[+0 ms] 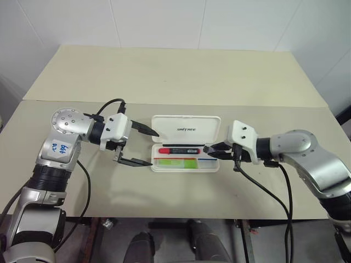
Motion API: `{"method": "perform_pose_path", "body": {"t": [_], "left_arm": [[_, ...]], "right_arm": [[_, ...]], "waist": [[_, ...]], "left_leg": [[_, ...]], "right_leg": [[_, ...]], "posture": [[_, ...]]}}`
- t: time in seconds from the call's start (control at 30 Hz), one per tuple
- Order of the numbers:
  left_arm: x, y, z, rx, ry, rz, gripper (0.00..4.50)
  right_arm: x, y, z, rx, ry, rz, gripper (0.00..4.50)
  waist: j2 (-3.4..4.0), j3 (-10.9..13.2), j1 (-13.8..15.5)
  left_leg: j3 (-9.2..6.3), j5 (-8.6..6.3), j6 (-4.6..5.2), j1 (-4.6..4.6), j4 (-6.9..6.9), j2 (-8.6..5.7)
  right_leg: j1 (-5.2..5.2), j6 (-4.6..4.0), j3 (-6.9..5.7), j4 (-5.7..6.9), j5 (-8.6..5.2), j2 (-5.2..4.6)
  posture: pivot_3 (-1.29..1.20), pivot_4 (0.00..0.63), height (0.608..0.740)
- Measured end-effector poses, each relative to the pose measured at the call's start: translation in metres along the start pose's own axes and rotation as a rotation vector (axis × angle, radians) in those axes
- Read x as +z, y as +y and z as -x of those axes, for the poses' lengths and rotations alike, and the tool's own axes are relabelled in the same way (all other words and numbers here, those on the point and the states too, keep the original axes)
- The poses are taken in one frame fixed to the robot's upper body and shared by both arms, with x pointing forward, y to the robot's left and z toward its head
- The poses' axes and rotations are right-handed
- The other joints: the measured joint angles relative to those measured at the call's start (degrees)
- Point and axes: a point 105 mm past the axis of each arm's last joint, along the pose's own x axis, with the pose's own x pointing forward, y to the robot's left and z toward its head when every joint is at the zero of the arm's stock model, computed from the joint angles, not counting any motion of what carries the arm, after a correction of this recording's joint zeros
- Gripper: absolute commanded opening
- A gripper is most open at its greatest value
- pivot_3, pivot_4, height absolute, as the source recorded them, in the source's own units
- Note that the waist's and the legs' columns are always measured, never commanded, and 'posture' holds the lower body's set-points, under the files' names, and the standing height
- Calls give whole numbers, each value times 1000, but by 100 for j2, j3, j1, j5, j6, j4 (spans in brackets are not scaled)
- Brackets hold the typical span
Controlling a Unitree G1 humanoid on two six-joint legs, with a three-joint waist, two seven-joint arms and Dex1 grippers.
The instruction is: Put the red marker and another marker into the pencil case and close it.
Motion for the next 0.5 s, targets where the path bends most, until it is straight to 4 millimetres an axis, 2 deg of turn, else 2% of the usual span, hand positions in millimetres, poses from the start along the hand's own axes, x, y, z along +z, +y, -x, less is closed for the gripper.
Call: {"method": "perform_pose_path", "body": {"t": [0.27,0.47,0.5], "left_arm": [[1,-5,2,27,16,12,4500],[3,-7,5,55,27,17,4500],[3,-8,8,60,38,17,4500]], "right_arm": [[-19,-1,-16,99,37,54,367],[-22,6,-30,174,34,96,367],[-23,5,-29,174,40,107,717]], "waist": [[0,0,-1],[1,1,-42],[1,1,-42]], "left_leg": [[2,-1,-1,4,8,-1],[1,-1,-1,10,8,0],[1,-1,-1,10,8,0]], "right_leg": [[0,-2,1,18,-2,-2],[0,-7,-1,28,-4,0],[0,-7,-1,28,-4,-1]], "posture": [[0,150,740],[0,150,740],[0,150,740]]}}
